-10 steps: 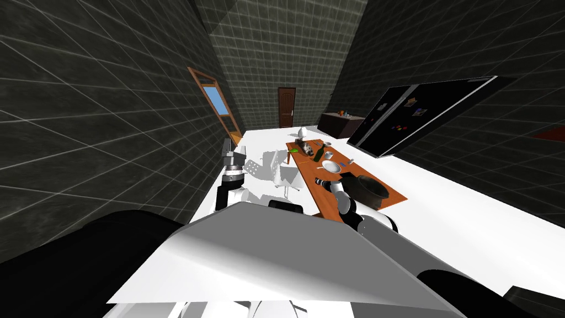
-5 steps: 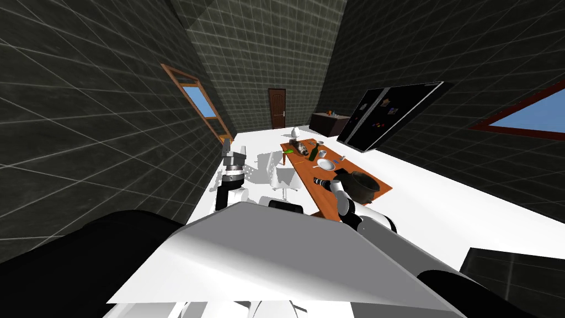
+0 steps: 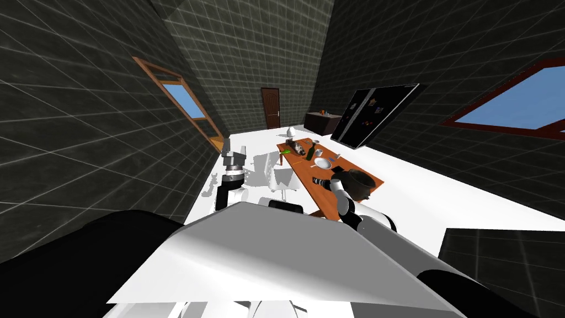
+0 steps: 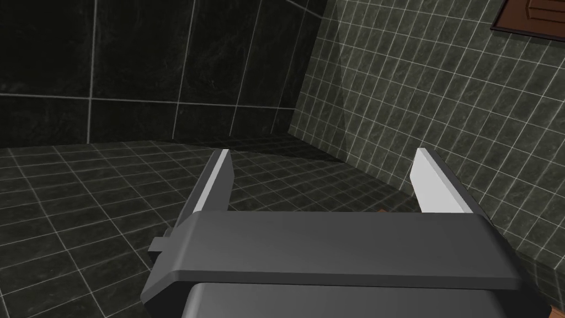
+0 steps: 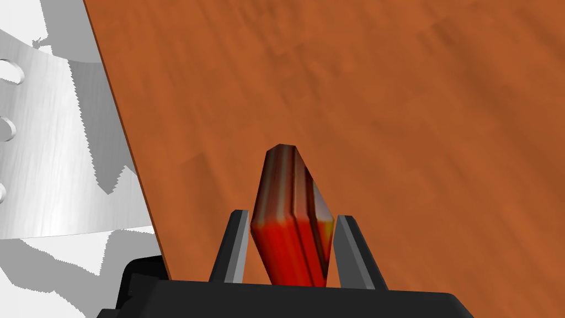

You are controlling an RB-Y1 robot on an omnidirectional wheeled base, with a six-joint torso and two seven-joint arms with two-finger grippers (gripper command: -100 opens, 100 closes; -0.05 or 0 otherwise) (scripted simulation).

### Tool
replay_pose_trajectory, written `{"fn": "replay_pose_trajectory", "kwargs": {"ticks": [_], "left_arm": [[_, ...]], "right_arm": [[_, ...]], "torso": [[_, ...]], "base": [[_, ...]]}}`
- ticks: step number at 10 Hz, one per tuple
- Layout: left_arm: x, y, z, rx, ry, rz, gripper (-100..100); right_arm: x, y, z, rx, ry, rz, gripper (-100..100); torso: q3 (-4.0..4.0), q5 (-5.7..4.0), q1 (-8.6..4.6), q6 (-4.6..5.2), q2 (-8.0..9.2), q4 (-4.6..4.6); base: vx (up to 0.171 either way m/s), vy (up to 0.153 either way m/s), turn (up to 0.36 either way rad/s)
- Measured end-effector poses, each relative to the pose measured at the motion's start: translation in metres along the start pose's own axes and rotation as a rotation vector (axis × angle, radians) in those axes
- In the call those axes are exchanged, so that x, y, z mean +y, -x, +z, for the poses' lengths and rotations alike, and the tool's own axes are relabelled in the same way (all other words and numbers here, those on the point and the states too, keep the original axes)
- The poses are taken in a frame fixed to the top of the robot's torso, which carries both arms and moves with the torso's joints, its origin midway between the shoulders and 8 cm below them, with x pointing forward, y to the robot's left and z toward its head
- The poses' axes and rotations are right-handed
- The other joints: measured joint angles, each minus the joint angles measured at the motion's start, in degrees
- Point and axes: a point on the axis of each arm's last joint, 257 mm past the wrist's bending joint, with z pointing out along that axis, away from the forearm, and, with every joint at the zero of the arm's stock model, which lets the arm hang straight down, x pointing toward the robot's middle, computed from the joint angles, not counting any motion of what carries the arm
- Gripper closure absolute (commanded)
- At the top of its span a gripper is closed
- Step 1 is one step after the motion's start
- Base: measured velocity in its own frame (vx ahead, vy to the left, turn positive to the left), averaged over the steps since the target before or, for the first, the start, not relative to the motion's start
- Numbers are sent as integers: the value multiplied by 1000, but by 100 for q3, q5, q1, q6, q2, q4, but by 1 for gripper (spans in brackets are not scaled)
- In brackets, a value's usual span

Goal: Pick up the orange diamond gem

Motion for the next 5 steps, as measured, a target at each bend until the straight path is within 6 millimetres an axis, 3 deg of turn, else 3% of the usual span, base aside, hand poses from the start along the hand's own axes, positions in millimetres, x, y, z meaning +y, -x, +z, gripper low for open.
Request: {"fn": "replay_pose_trajectory", "kwargs": {"ticks": [1,4,5], "left_arm": [[0,0,0,0,0,0,0],[0,0,0,0,0,0,0],[0,0,0,0,0,0,0]], "right_arm": [[-6,-1,0,-6,-19,-31,100],[-21,0,0,-29,-65,-83,100],[-22,0,0,-30,-68,-87,0]], "torso": [[-3,6,8,13,-6,-2],[-7,3,9,-1,-15,-1],[-3,1,-2,-5,-5,0]], "base": [[88,118,-449],[52,60,-110],[5,7,9]]}}
